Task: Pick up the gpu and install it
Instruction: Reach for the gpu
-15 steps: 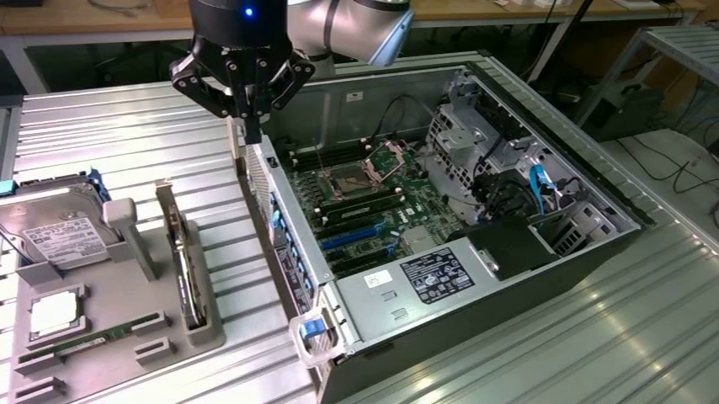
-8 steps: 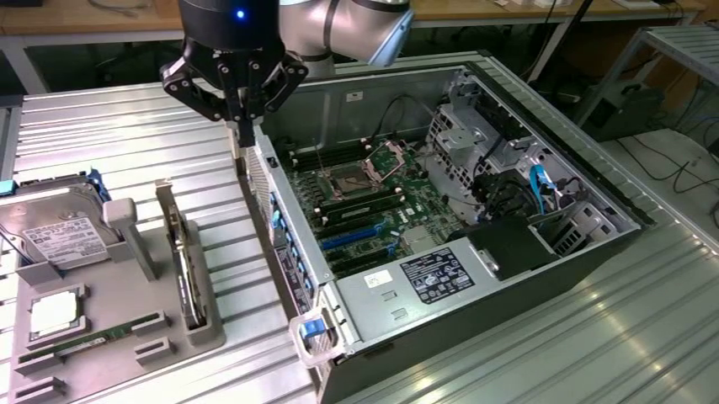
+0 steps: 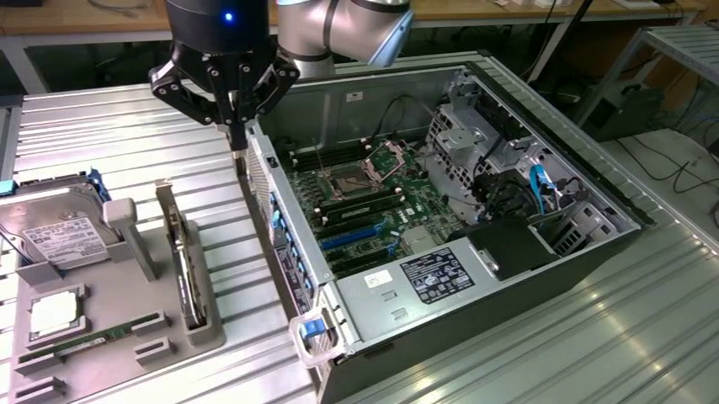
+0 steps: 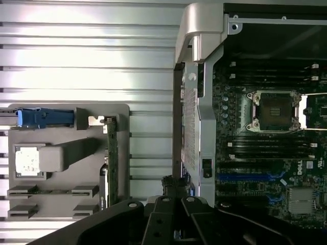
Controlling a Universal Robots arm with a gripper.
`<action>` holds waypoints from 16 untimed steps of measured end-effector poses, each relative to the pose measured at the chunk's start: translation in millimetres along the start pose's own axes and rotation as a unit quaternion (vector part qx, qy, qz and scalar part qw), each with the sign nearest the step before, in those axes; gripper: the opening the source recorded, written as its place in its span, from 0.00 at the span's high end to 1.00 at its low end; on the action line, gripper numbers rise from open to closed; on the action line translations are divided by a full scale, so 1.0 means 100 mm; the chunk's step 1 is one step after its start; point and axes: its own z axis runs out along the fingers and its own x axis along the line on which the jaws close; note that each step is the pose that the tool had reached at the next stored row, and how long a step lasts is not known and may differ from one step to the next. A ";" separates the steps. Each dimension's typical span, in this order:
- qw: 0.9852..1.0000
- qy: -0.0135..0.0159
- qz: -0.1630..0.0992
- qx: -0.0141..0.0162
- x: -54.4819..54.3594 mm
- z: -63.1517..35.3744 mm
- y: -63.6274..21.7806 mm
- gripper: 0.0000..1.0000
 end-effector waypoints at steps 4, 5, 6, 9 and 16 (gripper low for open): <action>1.000 0.000 -0.003 0.000 0.06 -0.003 -0.029 0.89; 1.000 0.000 -0.004 0.000 0.07 -0.003 -0.036 0.89; 1.000 0.000 -0.005 0.000 0.09 -0.003 -0.042 0.89; 1.000 0.000 -0.007 0.000 0.15 -0.006 -0.062 0.89; 1.000 0.000 -0.010 0.000 0.35 -0.011 -0.117 0.89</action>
